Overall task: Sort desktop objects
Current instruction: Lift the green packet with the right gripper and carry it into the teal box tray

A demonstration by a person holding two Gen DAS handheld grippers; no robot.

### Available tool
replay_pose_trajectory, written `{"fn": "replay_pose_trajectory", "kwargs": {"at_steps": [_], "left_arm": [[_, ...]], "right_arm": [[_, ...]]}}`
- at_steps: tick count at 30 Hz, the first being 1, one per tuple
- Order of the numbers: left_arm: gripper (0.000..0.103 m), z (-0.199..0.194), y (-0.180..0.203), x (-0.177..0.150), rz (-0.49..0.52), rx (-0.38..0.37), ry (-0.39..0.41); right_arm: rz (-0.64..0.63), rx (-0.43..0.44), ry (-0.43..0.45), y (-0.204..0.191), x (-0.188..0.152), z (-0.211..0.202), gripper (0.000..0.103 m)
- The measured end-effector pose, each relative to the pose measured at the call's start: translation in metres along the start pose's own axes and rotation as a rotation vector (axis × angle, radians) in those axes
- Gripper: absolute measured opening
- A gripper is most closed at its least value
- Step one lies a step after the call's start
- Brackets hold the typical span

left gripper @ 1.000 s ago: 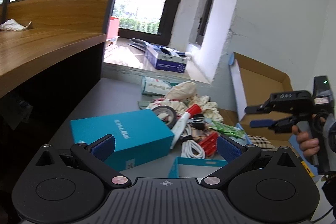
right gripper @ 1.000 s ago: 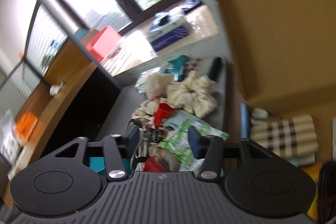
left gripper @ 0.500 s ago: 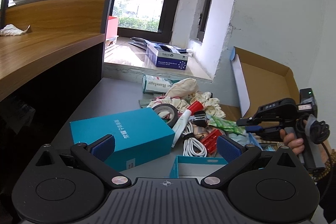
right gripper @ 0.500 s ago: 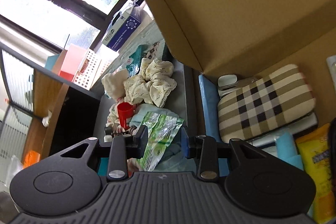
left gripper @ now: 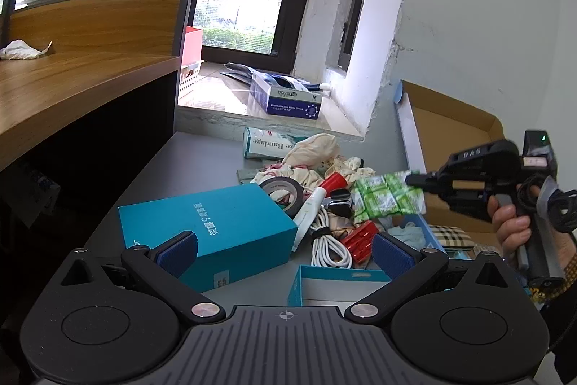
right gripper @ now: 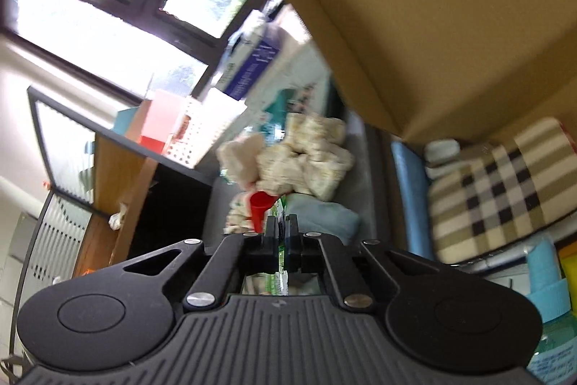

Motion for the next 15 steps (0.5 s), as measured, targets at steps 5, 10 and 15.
{"fn": "replay_pose_trajectory", "kwargs": {"at_steps": [5, 10, 15], "left_arm": [[0.103, -0.006, -0.003, 0.001, -0.011, -0.007, 0.011], [0.103, -0.014, -0.005, 0.000, -0.022, -0.046, 0.017], [0.103, -0.021, -0.004, -0.007, -0.012, -0.090, 0.005]], "right_arm": [[-0.065, 0.039, 0.030, -0.035, 0.009, -0.014, 0.004], [-0.113, 0.090, 0.020, -0.067, 0.002, -0.035, 0.004], [-0.157, 0.136, -0.027, -0.094, -0.028, -0.061, 0.004]]}}
Point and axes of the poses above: each gripper's, at about its wrist camera, not at the fingertips, and z roughly the way its jaws point, y to its right, x to its top, the point moved 8 cm from there along z, roughly the way its jaws point, and after that the axes turned 8 degrees about -z, right-handed, at the moved point
